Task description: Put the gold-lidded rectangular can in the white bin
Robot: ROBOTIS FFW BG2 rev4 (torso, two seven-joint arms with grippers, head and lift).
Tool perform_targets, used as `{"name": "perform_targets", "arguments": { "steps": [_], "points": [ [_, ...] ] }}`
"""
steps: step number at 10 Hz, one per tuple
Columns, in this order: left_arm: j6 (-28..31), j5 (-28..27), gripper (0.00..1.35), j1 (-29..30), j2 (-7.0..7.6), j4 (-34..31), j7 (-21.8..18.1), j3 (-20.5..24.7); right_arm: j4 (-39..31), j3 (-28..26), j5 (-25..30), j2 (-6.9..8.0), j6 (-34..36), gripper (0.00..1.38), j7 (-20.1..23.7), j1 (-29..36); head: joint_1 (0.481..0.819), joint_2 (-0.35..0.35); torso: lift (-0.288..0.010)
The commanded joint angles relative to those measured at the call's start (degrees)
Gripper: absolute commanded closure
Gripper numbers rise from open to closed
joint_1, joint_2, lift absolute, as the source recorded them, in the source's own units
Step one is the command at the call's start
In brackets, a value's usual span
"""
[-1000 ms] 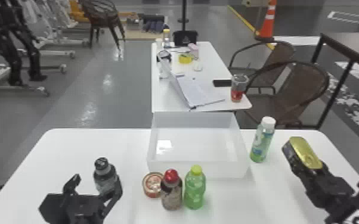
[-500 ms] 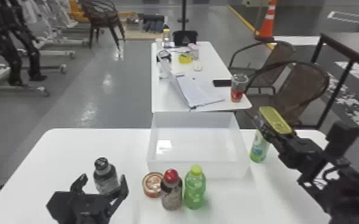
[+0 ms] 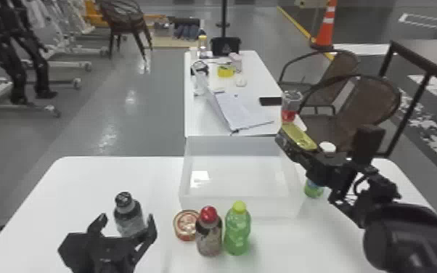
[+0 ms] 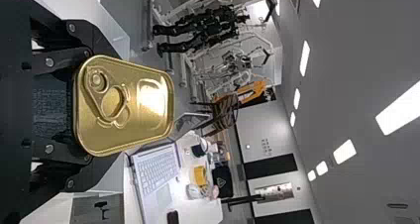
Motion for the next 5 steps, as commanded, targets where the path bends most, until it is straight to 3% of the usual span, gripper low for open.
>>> {"name": "perform_targets", "arguments": {
  "steps": [1,3,5],
  "points": [
    [0.39,0.27,0.15,0.02,-0.15,0.03,-0.01,0.00,5.29,2.08,-0.15,-0.14,-0.04,1.18,0.97,-2.69,0.549,0.000,-0.100],
    [0.92,0.62,0.15,-0.24,-0.15,0.03,-0.01,-0.44,13.82,2.96,0.56,-0.14,-0.12,1.18,6.25,-7.52,0.549,0.000,-0.100],
    [1.01,1.06,0.15,-0.33,-0.15,0.03,0.17,-0.79,19.44,2.96,1.61,-0.14,-1.09,1.18,8.00,-11.13,0.549,0.000,-0.100]
  ]
}}
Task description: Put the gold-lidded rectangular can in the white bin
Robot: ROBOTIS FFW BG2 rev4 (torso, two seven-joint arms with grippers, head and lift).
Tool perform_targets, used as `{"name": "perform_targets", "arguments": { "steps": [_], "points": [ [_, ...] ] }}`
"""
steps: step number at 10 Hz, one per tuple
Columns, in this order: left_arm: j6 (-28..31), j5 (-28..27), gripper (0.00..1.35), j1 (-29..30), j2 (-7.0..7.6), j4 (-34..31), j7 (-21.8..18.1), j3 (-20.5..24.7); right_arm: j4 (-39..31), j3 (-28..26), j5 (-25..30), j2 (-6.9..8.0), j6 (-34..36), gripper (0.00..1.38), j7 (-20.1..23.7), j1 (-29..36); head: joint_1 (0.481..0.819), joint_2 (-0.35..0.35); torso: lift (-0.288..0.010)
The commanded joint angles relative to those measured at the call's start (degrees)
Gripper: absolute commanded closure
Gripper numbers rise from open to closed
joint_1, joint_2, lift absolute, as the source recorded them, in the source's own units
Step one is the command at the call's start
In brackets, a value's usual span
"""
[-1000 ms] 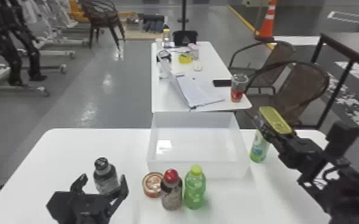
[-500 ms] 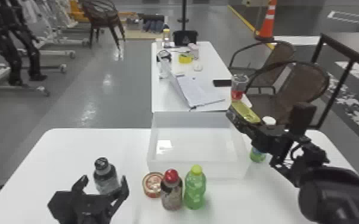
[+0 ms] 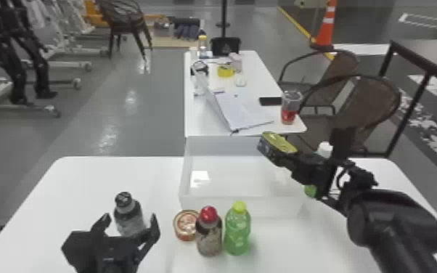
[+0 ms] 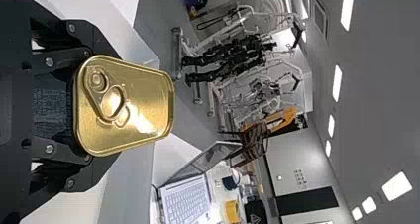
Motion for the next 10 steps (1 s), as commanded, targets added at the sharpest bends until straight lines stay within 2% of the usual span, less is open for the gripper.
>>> {"name": "perform_targets", "arguments": {
  "steps": [1,6,7,8,9,10],
  "points": [
    [0.08,0.18,0.15,-0.01,-0.15,0.00,0.02,-0.07,4.22,0.01,1.42,0.09,0.04,1.18,0.27,-1.72,0.549,0.000,-0.100],
    [0.08,0.18,0.15,-0.09,-0.15,0.00,0.02,-0.24,11.25,1.24,3.35,0.62,1.80,1.18,2.29,-3.56,0.549,0.000,-0.100],
    [0.08,0.18,0.15,-0.18,-0.15,0.08,0.11,-0.33,11.34,1.24,3.35,0.79,1.80,1.02,2.38,-3.56,0.549,0.000,-0.100],
    [-0.01,0.18,0.15,-0.09,-0.15,0.08,0.11,-0.33,11.25,1.33,3.35,0.88,1.63,0.57,2.38,-3.65,0.549,0.000,-0.100],
    [-0.01,0.18,0.15,-0.09,-0.15,0.08,0.11,-0.24,11.16,1.33,3.27,0.88,1.01,0.23,2.38,-3.65,0.549,0.000,-0.100],
    [-0.19,0.18,0.15,-0.09,-0.15,0.08,0.11,-0.16,10.55,1.33,3.00,0.97,0.48,0.07,2.38,-3.39,0.549,0.000,-0.100]
  ]
}}
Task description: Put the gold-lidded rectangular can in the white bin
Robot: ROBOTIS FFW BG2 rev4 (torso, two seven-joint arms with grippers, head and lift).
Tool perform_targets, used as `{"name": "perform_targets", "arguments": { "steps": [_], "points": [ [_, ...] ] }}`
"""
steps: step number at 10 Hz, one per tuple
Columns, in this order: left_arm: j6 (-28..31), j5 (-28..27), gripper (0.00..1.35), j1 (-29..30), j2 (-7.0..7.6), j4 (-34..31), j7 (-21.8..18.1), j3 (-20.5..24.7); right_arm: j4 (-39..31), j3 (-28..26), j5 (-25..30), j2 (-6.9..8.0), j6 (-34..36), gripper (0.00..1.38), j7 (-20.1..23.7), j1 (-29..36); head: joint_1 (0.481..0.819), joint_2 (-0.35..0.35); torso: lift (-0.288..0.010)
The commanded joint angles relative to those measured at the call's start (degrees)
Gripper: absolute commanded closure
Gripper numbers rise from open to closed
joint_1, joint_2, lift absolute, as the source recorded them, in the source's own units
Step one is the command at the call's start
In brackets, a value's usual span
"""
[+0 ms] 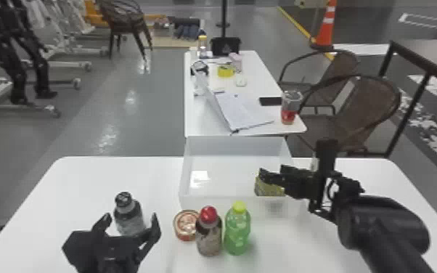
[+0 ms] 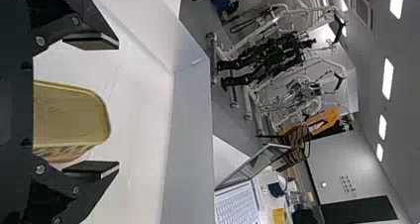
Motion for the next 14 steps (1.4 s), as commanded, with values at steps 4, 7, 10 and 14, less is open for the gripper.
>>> {"name": "perform_targets", "arguments": {
  "steps": [4,7,10,14],
  "points": [
    [-0.60,0.00,0.15,0.08,-0.15,0.00,0.09,-0.12,-18.01,-0.16,-3.83,-0.38,-1.95,0.12,-3.25,7.60,0.549,0.000,-0.100],
    [-1.39,-0.09,0.15,-0.01,-0.15,-0.09,0.17,-0.21,-35.85,-0.25,-3.30,-1.17,-5.55,0.11,-11.34,21.22,0.549,0.000,-0.100],
    [-2.53,-0.09,0.15,0.08,-0.15,-0.27,0.26,-0.38,-45.25,-1.39,-2.16,-1.08,-13.11,0.11,-19.86,36.17,0.549,0.000,-0.100],
    [-4.64,-0.97,0.16,0.52,0.00,-0.35,0.97,-0.21,-48.94,-3.50,-1.01,-0.82,-18.29,0.08,-22.15,45.39,0.549,0.000,-0.100]
  ]
}}
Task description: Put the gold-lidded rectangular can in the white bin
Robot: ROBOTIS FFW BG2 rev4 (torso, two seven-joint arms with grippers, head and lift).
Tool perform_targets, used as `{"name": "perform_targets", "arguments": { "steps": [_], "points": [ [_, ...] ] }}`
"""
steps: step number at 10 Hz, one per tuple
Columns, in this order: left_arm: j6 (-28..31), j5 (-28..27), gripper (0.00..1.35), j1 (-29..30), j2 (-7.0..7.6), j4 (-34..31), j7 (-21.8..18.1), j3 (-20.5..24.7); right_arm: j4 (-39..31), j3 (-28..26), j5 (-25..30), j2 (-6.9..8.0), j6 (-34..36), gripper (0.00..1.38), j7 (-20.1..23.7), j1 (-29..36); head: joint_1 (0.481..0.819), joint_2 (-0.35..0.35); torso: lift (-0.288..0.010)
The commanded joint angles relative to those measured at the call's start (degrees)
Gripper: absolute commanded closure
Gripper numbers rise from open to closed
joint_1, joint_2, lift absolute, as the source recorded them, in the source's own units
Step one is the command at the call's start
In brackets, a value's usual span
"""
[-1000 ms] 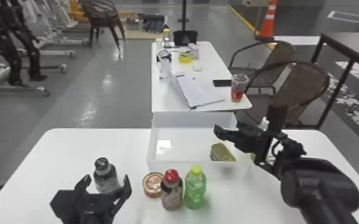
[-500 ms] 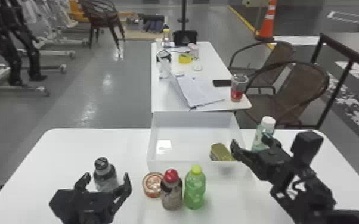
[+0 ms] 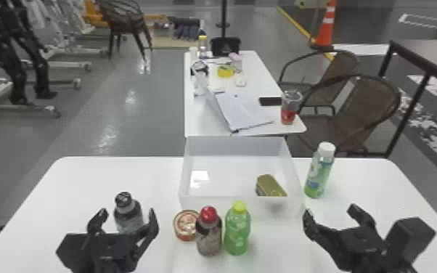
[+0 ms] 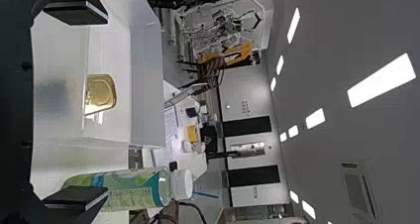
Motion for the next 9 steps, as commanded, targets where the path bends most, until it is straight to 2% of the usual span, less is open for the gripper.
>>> {"name": "perform_targets", "arguments": {
  "steps": [1,3,7,9],
  "points": [
    [-0.45,-0.42,0.16,0.07,0.00,-0.02,0.03,-0.09,-0.50,-0.18,0.82,0.35,-2.04,0.08,-0.39,2.76,0.549,0.000,-0.100],
    [-1.07,-1.30,0.16,0.15,-0.09,-0.28,0.30,-0.09,2.05,-0.18,3.19,2.11,-6.26,0.07,-0.66,3.29,0.549,0.000,-0.100],
    [-1.15,-2.18,0.16,0.42,-0.15,-1.16,0.82,0.17,1.96,-0.18,4.86,2.54,-7.49,0.07,-1.97,3.29,0.549,0.000,-0.100],
    [-1.07,-2.97,0.16,0.77,-0.15,-1.60,1.88,0.09,1.08,0.08,5.83,2.90,-7.67,0.05,-4.52,3.90,0.549,0.000,-0.100]
  ]
}}
